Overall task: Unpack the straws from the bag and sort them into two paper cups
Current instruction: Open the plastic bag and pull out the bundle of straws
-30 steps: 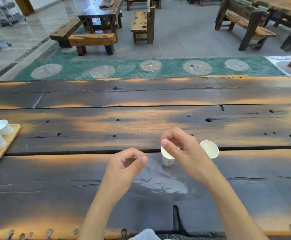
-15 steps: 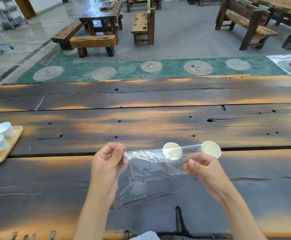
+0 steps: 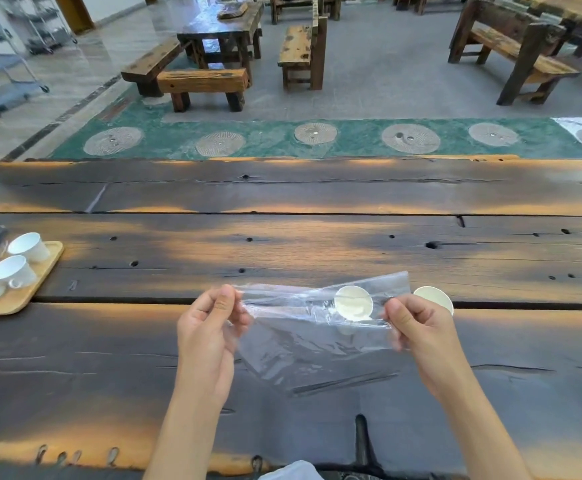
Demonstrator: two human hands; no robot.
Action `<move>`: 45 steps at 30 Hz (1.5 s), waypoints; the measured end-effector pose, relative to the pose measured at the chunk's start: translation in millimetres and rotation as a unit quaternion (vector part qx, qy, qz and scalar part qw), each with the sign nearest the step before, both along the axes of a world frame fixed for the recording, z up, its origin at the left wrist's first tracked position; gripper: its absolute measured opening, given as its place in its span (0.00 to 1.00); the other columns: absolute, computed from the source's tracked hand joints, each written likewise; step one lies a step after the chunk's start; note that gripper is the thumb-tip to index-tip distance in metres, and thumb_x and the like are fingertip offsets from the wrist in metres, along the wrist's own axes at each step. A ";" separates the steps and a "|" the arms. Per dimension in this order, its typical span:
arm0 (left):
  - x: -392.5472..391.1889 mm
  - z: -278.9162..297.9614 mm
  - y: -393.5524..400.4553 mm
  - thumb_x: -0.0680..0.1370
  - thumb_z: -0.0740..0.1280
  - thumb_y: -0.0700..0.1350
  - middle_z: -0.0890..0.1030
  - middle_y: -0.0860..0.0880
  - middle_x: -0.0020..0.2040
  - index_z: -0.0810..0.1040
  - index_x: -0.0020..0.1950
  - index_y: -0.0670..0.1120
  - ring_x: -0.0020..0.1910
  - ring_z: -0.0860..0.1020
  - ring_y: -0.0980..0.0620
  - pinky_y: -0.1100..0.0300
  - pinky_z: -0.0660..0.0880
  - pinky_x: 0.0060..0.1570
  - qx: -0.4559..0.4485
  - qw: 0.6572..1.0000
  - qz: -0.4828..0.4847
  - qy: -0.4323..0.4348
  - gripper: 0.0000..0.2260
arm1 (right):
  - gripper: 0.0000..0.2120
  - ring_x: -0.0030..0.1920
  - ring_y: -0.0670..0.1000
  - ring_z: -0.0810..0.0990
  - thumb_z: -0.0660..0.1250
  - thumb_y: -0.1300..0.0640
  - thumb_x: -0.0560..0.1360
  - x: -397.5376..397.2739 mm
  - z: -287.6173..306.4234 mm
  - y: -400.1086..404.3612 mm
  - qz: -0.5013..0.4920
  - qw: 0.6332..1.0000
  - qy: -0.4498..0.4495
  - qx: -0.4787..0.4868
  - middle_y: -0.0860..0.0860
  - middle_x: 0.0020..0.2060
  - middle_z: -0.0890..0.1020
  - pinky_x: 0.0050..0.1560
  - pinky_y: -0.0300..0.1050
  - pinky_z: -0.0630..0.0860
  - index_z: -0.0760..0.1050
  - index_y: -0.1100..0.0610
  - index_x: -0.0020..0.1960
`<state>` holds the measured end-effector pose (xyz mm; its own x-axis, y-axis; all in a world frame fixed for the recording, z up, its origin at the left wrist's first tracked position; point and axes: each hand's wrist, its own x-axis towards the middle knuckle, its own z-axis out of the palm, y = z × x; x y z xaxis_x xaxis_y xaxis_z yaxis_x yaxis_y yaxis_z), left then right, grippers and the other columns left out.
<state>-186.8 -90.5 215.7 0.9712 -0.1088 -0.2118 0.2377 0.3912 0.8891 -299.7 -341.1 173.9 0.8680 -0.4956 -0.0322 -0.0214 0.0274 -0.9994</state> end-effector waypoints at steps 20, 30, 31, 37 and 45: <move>-1.8 7.7 -24.5 0.78 0.67 0.52 0.81 0.55 0.36 0.84 0.39 0.48 0.38 0.78 0.52 0.45 0.70 0.50 0.456 0.756 -0.100 -0.458 0.12 | 0.17 0.26 0.45 0.64 0.67 0.46 0.74 -3.6 48.3 22.8 0.060 0.998 0.017 -0.032 0.45 0.26 0.67 0.25 0.34 0.63 0.78 0.60 0.37; -4.7 11.9 -31.5 0.74 0.73 0.50 0.82 0.53 0.43 0.84 0.51 0.45 0.43 0.79 0.51 0.46 0.76 0.46 0.416 0.772 -0.143 -0.460 0.10 | 0.22 0.27 0.44 0.61 0.67 0.49 0.78 -2.9 50.6 29.8 0.103 0.993 0.024 -0.048 0.43 0.27 0.64 0.27 0.33 0.61 0.72 0.70 0.40; -6.5 11.8 -35.9 0.75 0.72 0.51 0.82 0.54 0.43 0.84 0.51 0.46 0.43 0.78 0.51 0.48 0.74 0.46 0.423 0.760 -0.139 -0.473 0.10 | 0.23 0.27 0.44 0.62 0.68 0.49 0.78 -1.9 51.1 32.4 0.111 0.992 0.023 -0.047 0.44 0.27 0.65 0.27 0.34 0.61 0.71 0.70 0.40; -6.4 14.8 -42.7 0.79 0.68 0.48 0.79 0.57 0.38 0.84 0.43 0.49 0.39 0.75 0.54 0.54 0.68 0.42 0.421 0.759 -0.122 -0.482 0.08 | 0.19 0.26 0.44 0.62 0.65 0.56 0.81 -0.1 54.2 39.0 0.130 0.989 0.048 -0.048 0.44 0.26 0.66 0.26 0.33 0.61 0.74 0.52 0.31; -3.2 21.5 -36.6 0.78 0.71 0.42 0.82 0.52 0.36 0.84 0.41 0.43 0.38 0.79 0.53 0.57 0.73 0.40 0.363 0.842 -0.141 -0.374 0.07 | 0.15 0.26 0.44 0.63 0.65 0.55 0.80 -2.4 54.5 39.0 0.133 0.987 0.057 -0.070 0.45 0.27 0.66 0.27 0.33 0.62 0.78 0.56 0.36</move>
